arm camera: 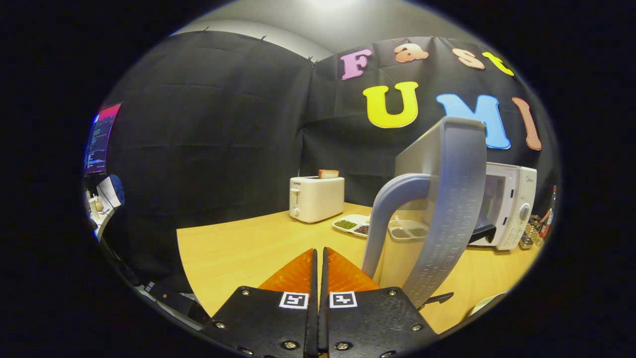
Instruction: Open the microwave, put the food inside, and close the microwave door.
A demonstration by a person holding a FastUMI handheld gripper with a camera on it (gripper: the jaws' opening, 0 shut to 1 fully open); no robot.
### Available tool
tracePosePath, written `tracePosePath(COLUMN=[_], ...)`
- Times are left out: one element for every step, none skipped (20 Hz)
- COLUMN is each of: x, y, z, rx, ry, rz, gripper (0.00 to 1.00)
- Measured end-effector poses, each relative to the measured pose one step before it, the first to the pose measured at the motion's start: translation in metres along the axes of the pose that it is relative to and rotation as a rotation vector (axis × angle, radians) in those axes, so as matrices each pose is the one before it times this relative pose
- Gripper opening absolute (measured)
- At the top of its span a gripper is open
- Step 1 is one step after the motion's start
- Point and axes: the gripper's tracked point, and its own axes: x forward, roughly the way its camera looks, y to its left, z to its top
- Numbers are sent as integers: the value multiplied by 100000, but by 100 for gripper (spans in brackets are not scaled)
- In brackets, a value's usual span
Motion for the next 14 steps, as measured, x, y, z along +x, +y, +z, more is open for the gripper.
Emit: tracePosePath(x=[-392, -219, -306, -195, -114, 133, 348, 369, 404, 349, 346, 566, 574, 705], y=[-1414, -1449, -1540, -1806, -1963, -1953, -1711, -1578, -1604, -1644, -1517, -1576, -1490, -1389], z=[55, 15, -80, 108, 254, 272, 197, 203, 229, 114, 40, 125, 69, 9], rx=[401, 1806, 2232, 1560, 505, 63, 314, -207, -471, -783, -754, 28, 544, 1078], ry=[-142, 277, 497, 35, -185, -235, -410, -591, -478, -301, 229, 239, 364, 602], rz=[-2388, -2526, -3091, -3723, -4324, -4090, -3074, -2384, -2675, -3739, -3716, -3633, -3632, -3716], gripper=[1, 1, 1, 2, 2, 1, 2, 2, 2, 1, 2, 2, 1, 1])
